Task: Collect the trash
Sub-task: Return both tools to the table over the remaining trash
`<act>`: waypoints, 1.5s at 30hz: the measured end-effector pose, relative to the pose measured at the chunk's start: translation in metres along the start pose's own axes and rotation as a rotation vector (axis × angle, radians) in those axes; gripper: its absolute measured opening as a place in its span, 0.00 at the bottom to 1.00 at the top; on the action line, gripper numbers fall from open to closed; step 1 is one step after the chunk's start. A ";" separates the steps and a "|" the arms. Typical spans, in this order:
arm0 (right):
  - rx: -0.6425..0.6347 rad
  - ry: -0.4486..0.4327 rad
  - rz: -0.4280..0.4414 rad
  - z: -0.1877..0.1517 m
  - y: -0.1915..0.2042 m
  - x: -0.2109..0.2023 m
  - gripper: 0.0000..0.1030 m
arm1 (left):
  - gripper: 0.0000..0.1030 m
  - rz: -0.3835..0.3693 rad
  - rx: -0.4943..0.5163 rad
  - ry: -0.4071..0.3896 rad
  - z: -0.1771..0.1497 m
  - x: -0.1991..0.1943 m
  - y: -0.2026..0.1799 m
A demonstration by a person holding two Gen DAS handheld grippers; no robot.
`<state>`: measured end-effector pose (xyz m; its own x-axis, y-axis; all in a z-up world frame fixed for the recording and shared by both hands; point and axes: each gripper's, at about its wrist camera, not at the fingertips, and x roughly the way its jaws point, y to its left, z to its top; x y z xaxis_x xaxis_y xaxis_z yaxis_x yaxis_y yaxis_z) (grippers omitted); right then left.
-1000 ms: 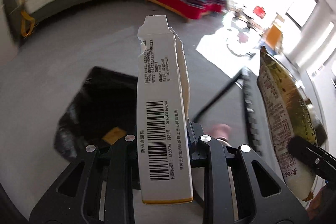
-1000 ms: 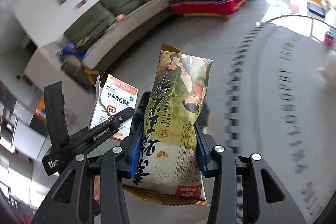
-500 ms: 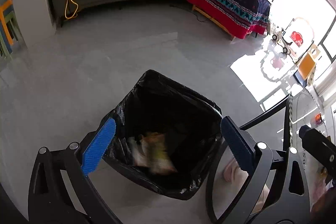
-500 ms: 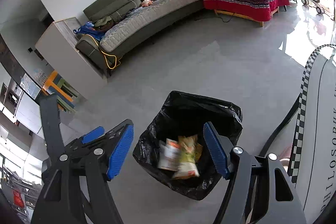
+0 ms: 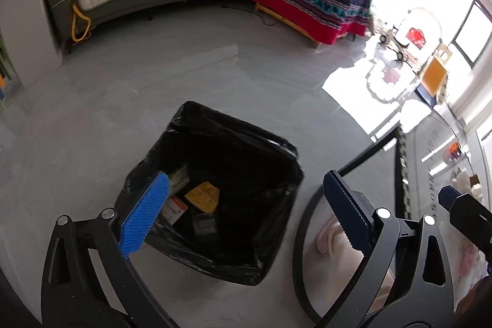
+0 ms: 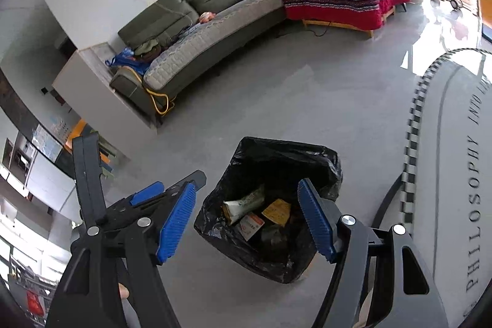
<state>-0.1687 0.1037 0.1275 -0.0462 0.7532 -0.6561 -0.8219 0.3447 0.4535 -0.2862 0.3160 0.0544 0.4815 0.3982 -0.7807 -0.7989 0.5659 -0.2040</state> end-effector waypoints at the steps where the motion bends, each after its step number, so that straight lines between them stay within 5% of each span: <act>1: 0.004 -0.009 -0.002 -0.001 -0.003 -0.006 0.68 | 0.94 -0.008 0.016 -0.001 0.000 -0.002 -0.008; 14: 0.137 -0.153 -0.152 -0.031 -0.087 -0.100 0.68 | 0.94 -0.215 0.207 0.046 -0.020 0.001 -0.138; 30: 0.350 -0.300 -0.574 -0.096 -0.235 -0.256 0.68 | 0.94 -0.451 0.497 0.168 -0.061 0.012 -0.307; 37: 0.385 -0.255 -0.725 -0.124 -0.290 -0.295 0.74 | 0.94 -0.489 0.586 0.192 -0.072 0.020 -0.357; 45: 0.398 -0.156 -0.726 -0.140 -0.330 -0.272 0.74 | 0.94 -0.497 0.687 0.200 -0.081 0.036 -0.392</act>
<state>0.0356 -0.2935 0.0720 0.5197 0.3275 -0.7891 -0.3544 0.9230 0.1497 0.0155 0.0500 0.0580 0.5929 -0.1086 -0.7979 -0.0870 0.9764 -0.1975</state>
